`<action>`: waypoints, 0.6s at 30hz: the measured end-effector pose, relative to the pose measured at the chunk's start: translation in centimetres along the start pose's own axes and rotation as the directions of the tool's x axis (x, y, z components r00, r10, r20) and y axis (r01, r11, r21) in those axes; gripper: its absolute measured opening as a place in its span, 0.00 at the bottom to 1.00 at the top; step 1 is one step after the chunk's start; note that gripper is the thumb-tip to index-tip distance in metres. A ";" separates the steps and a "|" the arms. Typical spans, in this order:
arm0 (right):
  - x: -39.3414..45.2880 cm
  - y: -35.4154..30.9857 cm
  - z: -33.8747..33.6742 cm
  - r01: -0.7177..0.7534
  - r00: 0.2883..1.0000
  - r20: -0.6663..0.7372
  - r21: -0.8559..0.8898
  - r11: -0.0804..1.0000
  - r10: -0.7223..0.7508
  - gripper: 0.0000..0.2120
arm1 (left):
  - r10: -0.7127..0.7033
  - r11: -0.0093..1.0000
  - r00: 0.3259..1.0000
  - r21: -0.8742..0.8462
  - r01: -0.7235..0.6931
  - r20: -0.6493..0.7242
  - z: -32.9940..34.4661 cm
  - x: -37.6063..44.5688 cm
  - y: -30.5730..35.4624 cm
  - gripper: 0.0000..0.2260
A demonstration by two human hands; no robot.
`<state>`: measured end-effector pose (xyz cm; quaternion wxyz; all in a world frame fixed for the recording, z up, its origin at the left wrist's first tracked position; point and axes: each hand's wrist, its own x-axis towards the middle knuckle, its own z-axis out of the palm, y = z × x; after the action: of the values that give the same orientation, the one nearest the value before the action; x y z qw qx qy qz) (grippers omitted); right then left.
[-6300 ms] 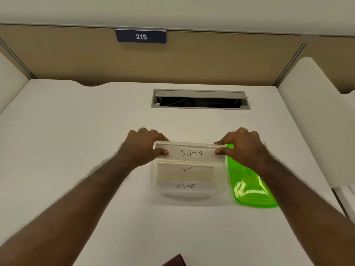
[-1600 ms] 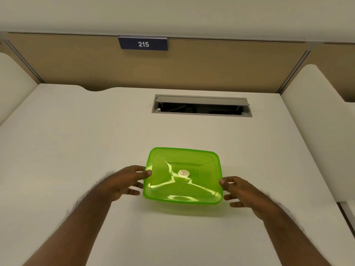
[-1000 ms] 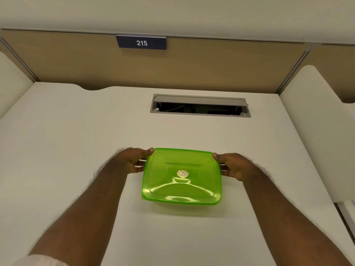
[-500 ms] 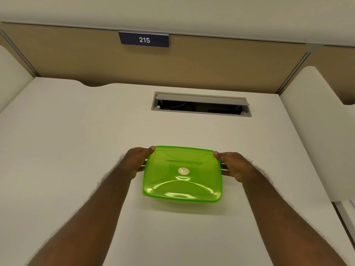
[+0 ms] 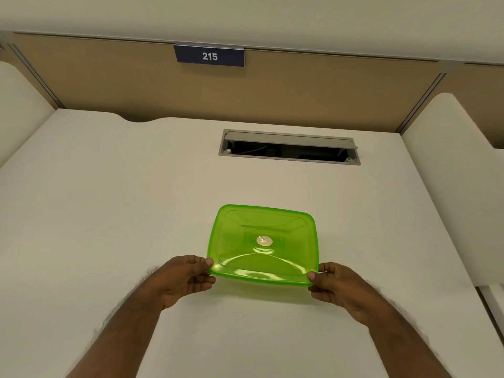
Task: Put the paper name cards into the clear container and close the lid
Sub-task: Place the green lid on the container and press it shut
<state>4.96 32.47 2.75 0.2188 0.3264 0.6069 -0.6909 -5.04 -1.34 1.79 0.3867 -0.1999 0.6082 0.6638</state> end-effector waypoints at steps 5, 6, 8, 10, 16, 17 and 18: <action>0.0 0.2 0.6 0.045 0.996 -0.079 0.012 0.999 -0.044 0.12 | 0.006 0.999 0.999 0.053 -0.004 -0.037 0.2 0.2 0.4 0.05; 0.1 0.1 0.6 0.042 0.996 -0.080 0.003 0.999 -0.041 0.12 | 0.010 0.998 0.999 0.059 -0.008 -0.043 0.3 0.2 0.4 0.05; 0.1 0.0 0.6 0.035 0.997 -0.075 0.000 0.999 -0.035 0.11 | 0.019 0.998 0.999 0.063 -0.016 -0.048 0.4 0.3 0.3 0.05; 0.1 -0.2 0.5 0.027 0.998 -0.062 0.002 1.000 -0.027 0.12 | 0.028 0.998 0.998 0.051 -0.025 -0.049 0.5 0.2 0.1 0.06; -0.1 -1.7 -0.8 -0.015 1.000 0.004 -0.285 0.958 0.017 0.17 | 0.128 0.991 0.988 -0.038 -0.131 -0.090 1.2 -0.8 -1.7 0.10; 0.2 -2.6 -1.1 -0.009 1.000 -0.004 -0.329 0.944 0.008 0.17 | 0.124 0.988 0.984 -0.075 -0.135 -0.128 1.5 -1.0 -2.4 0.11; 0.7 -3.6 -1.2 0.008 1.000 -0.024 -0.353 0.935 -0.018 0.17 | 0.103 0.986 0.982 -0.112 -0.122 -0.159 1.9 -1.2 -3.0 0.12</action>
<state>2.17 34.32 4.63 0.2612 0.2871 0.7260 -0.5677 -1.59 0.04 1.05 0.2880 -0.2385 0.6048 0.7032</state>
